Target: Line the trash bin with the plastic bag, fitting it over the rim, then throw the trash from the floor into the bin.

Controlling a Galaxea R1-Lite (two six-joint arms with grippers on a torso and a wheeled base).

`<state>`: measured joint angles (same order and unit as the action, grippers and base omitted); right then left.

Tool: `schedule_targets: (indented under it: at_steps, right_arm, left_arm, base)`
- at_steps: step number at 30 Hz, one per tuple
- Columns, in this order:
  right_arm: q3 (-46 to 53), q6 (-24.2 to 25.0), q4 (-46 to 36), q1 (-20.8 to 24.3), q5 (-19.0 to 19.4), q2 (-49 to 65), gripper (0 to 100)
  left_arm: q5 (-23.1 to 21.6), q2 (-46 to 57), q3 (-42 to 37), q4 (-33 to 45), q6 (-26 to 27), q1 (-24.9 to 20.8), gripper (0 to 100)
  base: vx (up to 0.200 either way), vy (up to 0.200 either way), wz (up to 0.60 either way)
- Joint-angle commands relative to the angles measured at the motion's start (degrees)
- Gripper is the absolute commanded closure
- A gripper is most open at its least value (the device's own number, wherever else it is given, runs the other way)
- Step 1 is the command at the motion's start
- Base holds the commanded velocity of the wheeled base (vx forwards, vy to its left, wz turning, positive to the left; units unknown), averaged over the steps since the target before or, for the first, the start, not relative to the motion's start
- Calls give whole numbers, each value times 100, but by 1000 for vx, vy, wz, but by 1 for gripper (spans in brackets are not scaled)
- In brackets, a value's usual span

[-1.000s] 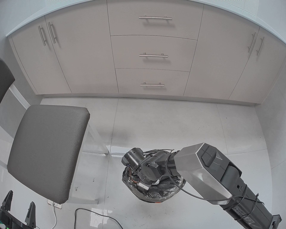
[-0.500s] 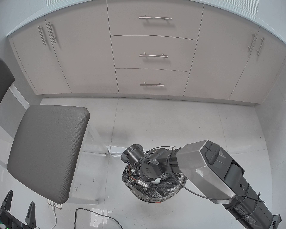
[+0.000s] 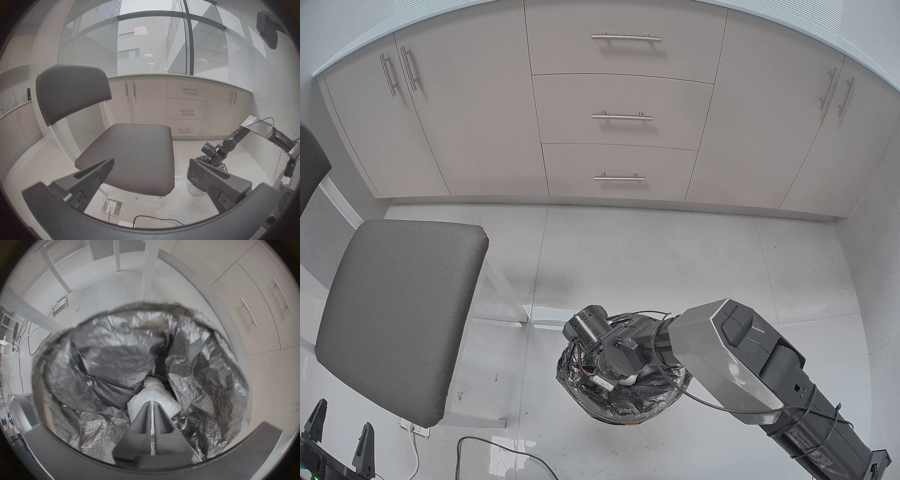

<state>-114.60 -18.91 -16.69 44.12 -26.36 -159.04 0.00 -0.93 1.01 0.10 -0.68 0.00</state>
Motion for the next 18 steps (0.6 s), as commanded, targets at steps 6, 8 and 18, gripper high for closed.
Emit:
schedule_targets:
  at_steps: [6, 8, 18]
  right_arm:
    - [1, 1, 342, -96, -10, -540, 100]
    - [1, 1, 359, -123, -10, -602, 100]
    - [1, 1, 1010, -307, -1, -927, 100]
  left_arm:
    - [0, 75, -101, -1, -2, 0, 0]
    - [0, 75, -101, -1, -11, 0, 0]
    - [0, 75, -101, -1, -2, 0, 0]
  base:
    - [0, 0, 0]
    - [0, 0, 0]
    - [0, 0, 0]
